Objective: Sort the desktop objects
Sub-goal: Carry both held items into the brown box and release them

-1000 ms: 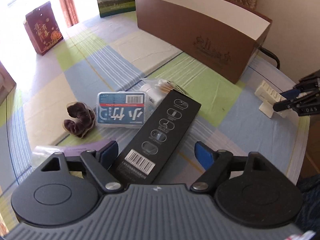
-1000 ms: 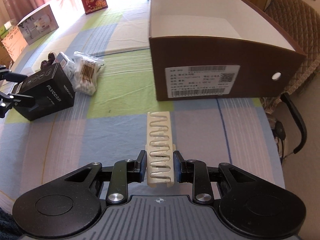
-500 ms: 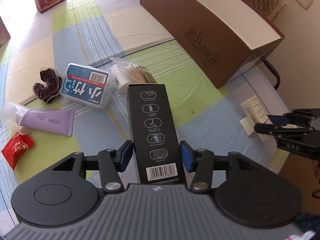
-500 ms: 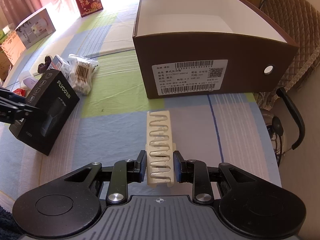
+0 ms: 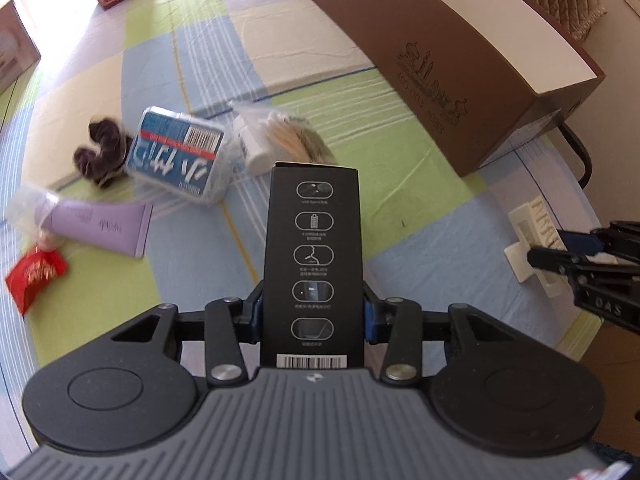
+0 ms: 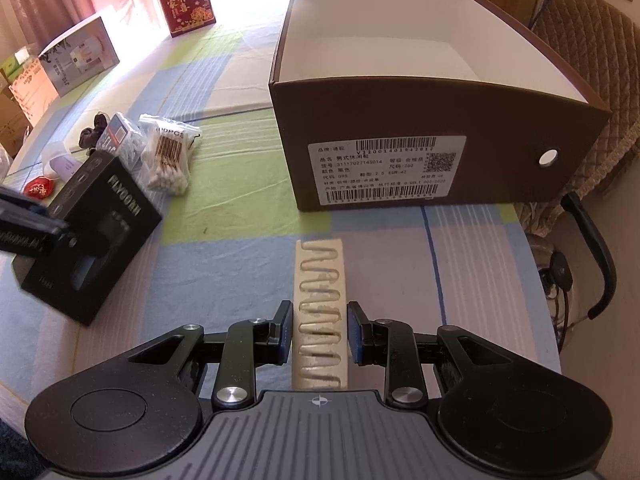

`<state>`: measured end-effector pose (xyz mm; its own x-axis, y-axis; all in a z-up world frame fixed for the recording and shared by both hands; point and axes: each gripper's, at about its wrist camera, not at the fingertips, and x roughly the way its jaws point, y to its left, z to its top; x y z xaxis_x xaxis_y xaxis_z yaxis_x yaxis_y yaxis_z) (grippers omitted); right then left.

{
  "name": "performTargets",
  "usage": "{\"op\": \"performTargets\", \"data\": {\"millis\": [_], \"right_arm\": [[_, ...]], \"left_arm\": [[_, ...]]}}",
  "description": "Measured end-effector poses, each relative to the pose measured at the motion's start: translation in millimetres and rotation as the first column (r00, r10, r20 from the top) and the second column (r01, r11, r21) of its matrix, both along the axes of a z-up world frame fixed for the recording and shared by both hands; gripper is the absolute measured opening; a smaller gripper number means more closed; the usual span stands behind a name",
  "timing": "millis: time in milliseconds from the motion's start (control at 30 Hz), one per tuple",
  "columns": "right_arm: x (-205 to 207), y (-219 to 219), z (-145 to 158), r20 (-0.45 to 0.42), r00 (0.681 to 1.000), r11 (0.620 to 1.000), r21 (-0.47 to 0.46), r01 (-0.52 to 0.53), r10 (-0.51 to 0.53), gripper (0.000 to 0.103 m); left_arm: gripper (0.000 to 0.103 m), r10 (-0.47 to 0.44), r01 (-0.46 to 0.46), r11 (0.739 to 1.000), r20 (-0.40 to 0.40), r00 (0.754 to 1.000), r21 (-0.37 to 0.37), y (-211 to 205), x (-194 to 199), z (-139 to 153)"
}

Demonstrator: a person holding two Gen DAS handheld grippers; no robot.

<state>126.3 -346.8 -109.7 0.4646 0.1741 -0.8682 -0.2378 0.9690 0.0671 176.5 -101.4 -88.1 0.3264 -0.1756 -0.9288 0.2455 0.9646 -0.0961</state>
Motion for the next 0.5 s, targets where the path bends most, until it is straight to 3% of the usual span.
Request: {"op": "performTargets", "data": {"millis": [300, 500], "right_arm": [[2.2, 3.9, -6.3, 0.001, 1.000, 0.999, -0.027, -0.024, 0.024, 0.025], [-5.2, 0.8, 8.1, 0.021, 0.999, 0.999, 0.032, -0.044, 0.043, 0.025]], "left_arm": [[0.038, 0.055, -0.055, 0.998, 0.010, 0.998, 0.002, 0.3, -14.1, 0.9], [0.038, 0.050, -0.050, 0.998, 0.029, 0.998, -0.024, -3.9, -19.6, 7.3]]}}
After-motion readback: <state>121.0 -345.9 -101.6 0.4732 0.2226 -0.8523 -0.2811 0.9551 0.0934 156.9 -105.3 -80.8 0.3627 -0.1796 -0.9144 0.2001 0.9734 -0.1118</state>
